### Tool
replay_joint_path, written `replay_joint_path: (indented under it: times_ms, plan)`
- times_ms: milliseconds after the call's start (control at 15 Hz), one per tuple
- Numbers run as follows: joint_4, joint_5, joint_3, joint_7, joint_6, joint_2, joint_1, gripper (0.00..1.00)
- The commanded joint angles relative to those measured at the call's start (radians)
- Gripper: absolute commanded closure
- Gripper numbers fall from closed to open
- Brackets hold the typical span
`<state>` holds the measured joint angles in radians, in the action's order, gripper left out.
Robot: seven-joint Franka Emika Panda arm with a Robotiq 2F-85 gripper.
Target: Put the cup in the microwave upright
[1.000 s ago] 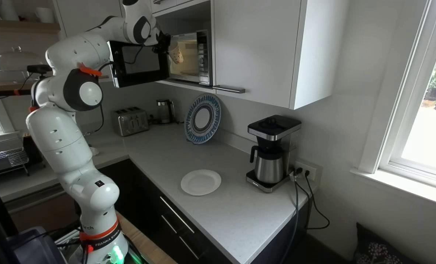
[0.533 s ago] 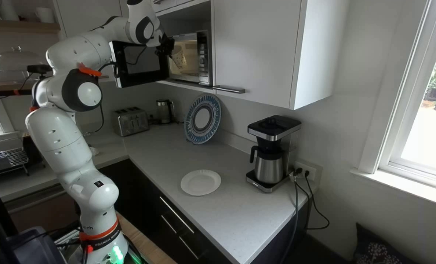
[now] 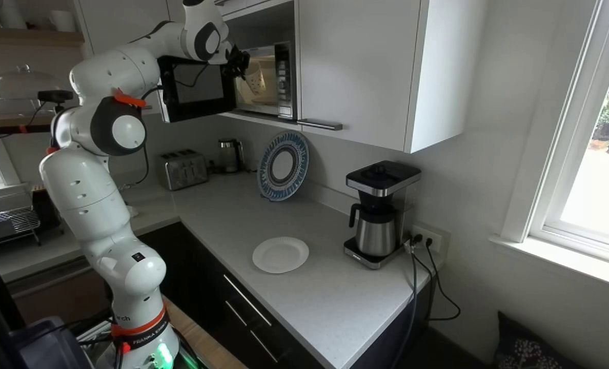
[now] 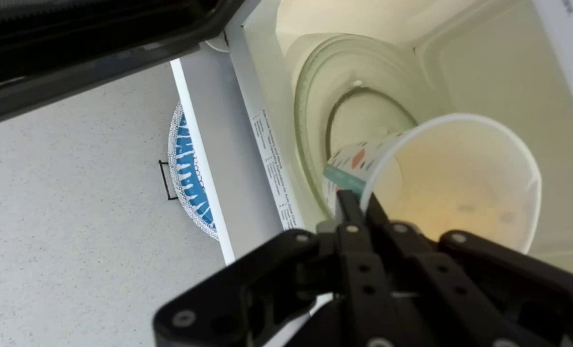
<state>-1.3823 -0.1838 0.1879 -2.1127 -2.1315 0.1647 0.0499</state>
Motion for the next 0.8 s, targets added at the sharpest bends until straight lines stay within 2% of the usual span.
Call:
replay_joint_path:
  times_ms: [0,400,733]
  plan:
    - [0.071,-0.030,-0.018,-0.082,0.038,-0.047,0.013,0.99]
    - [0.123,-0.053,-0.013,-0.187,0.121,-0.091,-0.004,0.99]
    - [0.210,-0.052,-0.017,-0.247,0.216,-0.140,-0.004,0.99]
